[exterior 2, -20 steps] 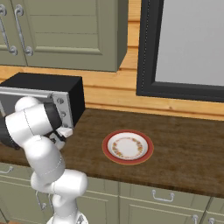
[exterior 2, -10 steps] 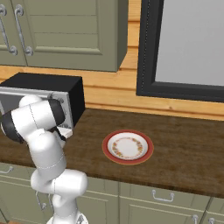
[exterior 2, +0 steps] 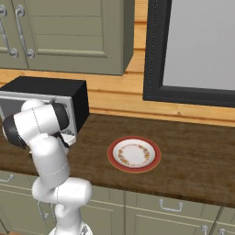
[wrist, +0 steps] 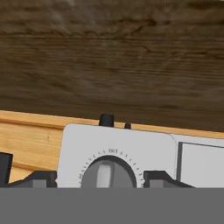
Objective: Pick up the kebab skewer and baguette bread, and place them inside the toaster oven. Close the toaster oven door and start by setting the timer.
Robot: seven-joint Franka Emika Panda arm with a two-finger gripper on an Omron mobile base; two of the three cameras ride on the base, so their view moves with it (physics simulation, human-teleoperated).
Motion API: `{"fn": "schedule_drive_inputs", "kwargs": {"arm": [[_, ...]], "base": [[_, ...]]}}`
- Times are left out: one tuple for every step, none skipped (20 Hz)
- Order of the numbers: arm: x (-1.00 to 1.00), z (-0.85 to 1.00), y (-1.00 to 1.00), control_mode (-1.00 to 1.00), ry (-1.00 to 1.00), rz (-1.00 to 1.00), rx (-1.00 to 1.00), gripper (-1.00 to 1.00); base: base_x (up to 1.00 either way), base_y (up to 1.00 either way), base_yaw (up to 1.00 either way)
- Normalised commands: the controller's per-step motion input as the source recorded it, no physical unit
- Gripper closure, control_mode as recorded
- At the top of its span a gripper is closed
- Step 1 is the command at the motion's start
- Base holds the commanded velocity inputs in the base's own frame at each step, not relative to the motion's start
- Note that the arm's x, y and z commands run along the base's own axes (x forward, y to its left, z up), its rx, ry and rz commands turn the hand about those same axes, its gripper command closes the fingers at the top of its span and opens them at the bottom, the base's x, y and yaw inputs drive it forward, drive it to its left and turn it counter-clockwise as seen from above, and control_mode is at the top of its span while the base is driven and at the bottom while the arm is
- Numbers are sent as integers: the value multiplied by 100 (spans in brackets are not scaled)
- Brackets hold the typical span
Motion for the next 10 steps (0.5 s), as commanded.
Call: {"fn": "schedule_drive_inputs", "kwargs": {"arm": [[14, 6, -19, -100, 0, 2, 0, -100], [21, 10, -18, -100, 0, 2, 0, 100], [18, 10, -18, -100, 0, 2, 0, 100], [31, 6, -20, -100, 0, 2, 0, 100], [26, 7, -26, -100, 0, 2, 0, 100], [23, 6, -34, -100, 0, 2, 0, 100], [17, 9, -37, -100, 0, 3, 0, 100], [15, 9, -37, -100, 0, 3, 0, 100], [10, 13, -34, -100, 0, 3, 0, 100], [10, 14, -27, -100, 0, 3, 0, 100]], "base": [[0, 0, 0], [0, 0, 0], [0, 0, 0], [0, 0, 0], [0, 0, 0], [0, 0, 0], [0, 0, 0], [0, 0, 0], [0, 0, 0], [0, 0, 0]]}}
